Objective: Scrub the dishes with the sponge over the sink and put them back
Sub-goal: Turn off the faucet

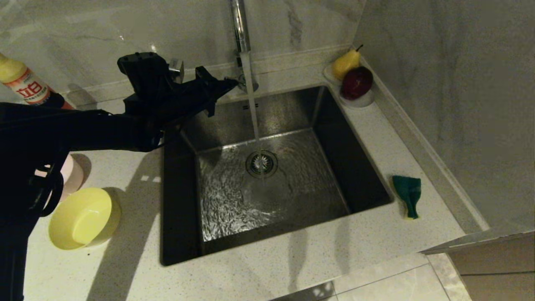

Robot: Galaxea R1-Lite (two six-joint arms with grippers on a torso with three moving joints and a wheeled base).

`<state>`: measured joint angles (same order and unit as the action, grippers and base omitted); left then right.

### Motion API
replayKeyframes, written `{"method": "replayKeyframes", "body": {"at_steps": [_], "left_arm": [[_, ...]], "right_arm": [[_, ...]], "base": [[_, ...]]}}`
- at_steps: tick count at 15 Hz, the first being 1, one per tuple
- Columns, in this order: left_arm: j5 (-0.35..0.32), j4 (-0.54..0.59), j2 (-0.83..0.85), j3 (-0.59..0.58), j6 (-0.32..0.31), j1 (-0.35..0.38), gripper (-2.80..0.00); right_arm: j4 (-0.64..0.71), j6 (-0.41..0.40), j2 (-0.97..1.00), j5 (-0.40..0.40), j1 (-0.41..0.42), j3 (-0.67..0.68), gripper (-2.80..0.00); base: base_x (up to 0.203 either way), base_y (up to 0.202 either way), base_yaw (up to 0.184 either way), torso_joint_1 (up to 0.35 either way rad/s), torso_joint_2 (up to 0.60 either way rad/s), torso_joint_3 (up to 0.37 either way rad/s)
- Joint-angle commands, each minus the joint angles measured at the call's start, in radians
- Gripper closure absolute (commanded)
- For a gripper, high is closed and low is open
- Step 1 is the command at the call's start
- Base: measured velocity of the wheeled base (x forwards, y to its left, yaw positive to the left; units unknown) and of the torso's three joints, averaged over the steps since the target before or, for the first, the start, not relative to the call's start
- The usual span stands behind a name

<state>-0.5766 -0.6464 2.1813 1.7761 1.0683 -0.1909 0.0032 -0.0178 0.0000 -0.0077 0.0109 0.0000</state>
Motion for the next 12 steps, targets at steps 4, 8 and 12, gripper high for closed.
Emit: {"method": "replayKeyframes", "body": {"at_steps": [4, 8, 12], "left_arm": [[0.003, 0.03, 0.02, 0.075, 0.015, 0.012, 0.0], [0.001, 0.039, 0.024, 0.1, 0.016, 0.029, 0.0], [0.003, 0.06, 0.032, 0.128, 0.018, 0.037, 0.0]], "right_arm": [[0.0, -0.001, 0.002, 0.0, 0.0, 0.0, 0.0], [-0.002, -0.001, 0.002, 0.0, 0.0, 0.0, 0.0], [0.0, -0.001, 0.002, 0.0, 0.0, 0.0, 0.0]], "base": [[0.0, 0.0, 0.0, 0.0, 0.0, 0.0], [0.0, 0.0, 0.0, 0.0, 0.0, 0.0], [0.0, 0.0, 0.0, 0.0, 0.0, 0.0]]}}
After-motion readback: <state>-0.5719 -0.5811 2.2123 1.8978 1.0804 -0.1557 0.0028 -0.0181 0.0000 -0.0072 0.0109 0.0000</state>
